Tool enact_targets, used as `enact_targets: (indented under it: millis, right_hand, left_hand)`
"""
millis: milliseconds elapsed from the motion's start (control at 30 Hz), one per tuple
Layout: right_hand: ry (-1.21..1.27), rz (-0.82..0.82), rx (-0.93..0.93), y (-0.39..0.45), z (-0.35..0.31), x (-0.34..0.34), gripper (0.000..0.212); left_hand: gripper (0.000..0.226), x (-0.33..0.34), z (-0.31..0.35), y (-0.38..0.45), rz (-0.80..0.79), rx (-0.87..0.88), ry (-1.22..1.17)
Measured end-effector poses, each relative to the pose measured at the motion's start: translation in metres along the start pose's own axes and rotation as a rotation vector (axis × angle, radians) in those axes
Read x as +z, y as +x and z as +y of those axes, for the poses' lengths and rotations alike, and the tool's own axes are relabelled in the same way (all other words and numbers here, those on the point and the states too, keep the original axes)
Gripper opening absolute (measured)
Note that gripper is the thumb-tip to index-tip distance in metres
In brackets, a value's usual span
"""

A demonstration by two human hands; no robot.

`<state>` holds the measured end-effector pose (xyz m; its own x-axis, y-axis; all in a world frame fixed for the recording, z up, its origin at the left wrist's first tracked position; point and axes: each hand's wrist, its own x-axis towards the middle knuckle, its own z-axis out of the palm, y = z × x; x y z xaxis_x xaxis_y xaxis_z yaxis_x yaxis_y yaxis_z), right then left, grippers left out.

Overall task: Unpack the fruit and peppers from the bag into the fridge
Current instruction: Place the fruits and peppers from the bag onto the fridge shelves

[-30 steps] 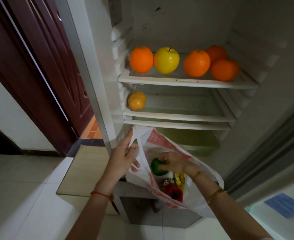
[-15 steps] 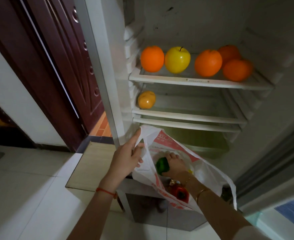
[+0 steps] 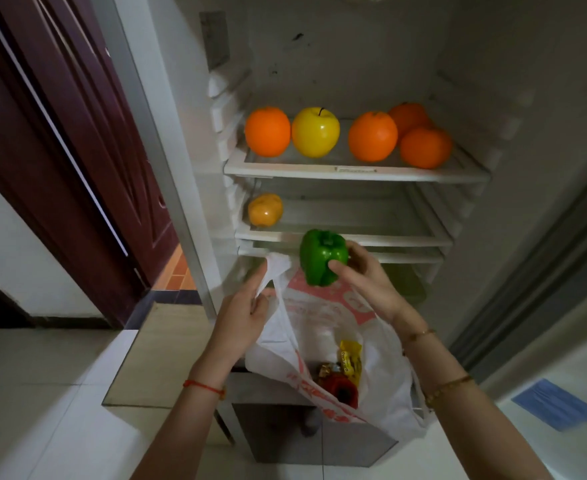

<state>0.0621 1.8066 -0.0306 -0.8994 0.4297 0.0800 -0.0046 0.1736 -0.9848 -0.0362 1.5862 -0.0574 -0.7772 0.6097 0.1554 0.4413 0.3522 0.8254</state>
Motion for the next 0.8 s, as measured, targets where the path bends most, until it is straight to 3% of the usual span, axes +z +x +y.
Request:
enact_targets:
  millis: [233, 533, 800]
  right_hand:
    - [-0.222, 0.270, -0.063, 0.066, -0.031, 0.010, 0.067]
    - [-0.261, 0.269, -0.030, 0.117, -0.029, 0.038, 0.070]
    - [-0.269, 0.293, 0.000, 0.103, -0.023, 0.032, 0.081]
  left_hand:
    - [0.063, 0.004, 0.000, 0.005, -0.021, -0.027, -0.074]
    - [0.059, -0.002, 0.011, 0.003, -0.039, -0.101, -0.187]
    - [0.059, 0.001, 0.012, 0.000, -0.040, -0.082, -0.225]
